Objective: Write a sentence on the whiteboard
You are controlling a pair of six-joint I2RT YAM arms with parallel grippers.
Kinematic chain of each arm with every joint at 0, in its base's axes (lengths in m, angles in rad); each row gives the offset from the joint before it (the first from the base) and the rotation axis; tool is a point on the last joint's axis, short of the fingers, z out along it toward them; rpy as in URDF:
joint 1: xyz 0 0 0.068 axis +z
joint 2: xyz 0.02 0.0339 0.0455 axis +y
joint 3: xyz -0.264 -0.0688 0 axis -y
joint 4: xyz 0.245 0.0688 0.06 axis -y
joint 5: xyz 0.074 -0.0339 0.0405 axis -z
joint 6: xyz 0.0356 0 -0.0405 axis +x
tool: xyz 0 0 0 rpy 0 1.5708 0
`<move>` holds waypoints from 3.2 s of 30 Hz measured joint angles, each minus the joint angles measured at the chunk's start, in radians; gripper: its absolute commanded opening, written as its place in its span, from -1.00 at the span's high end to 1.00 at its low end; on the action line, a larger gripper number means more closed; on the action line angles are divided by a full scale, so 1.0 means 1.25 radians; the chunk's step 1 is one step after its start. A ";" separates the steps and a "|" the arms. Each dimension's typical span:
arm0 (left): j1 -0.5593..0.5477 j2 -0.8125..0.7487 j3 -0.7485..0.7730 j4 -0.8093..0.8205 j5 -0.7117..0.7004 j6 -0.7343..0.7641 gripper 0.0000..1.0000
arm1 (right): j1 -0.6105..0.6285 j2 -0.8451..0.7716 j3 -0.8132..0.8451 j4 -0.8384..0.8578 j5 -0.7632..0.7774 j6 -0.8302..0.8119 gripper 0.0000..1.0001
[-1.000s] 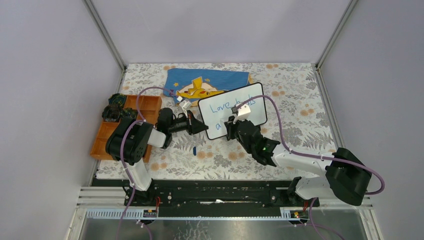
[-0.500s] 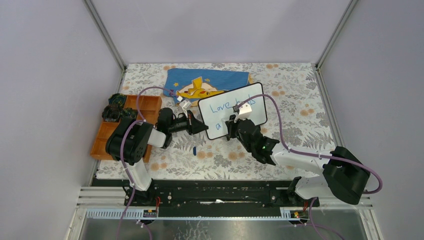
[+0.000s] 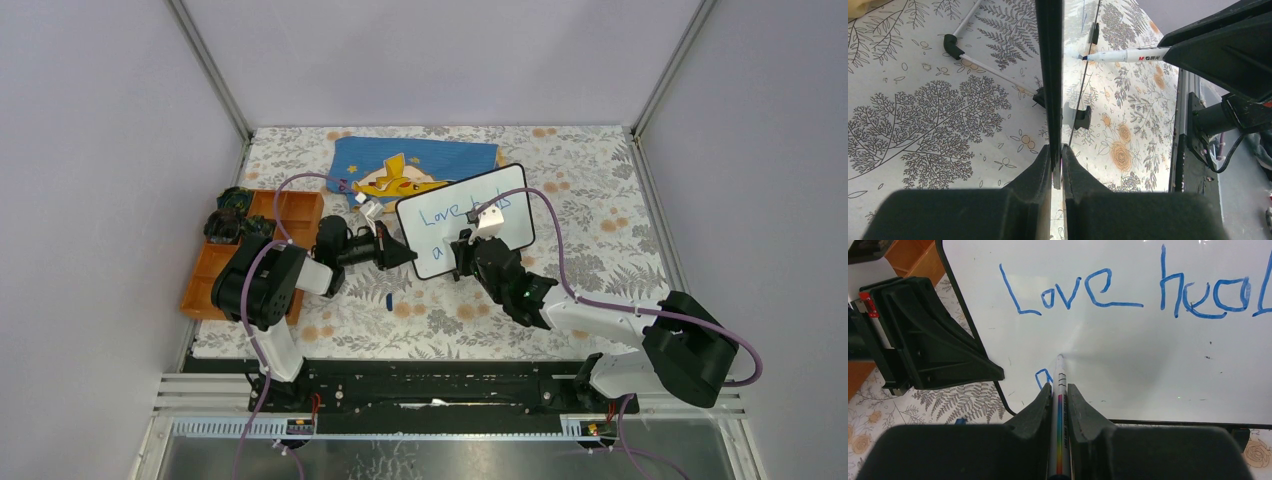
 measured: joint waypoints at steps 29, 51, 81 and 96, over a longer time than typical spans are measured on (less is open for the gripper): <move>-0.002 -0.001 0.002 -0.009 0.000 0.002 1.00 | 0.000 -0.020 -0.066 -0.011 -0.017 0.030 1.00; -0.002 -0.004 0.005 -0.020 0.000 0.006 1.00 | -0.023 -0.070 0.002 -0.034 -0.017 0.013 1.00; -0.002 -0.004 0.008 -0.027 0.000 0.012 1.00 | -0.036 -0.032 0.004 -0.038 -0.036 0.014 1.00; -0.002 -0.004 0.008 -0.029 0.000 0.015 1.00 | -0.040 -0.023 0.004 -0.038 -0.036 0.018 1.00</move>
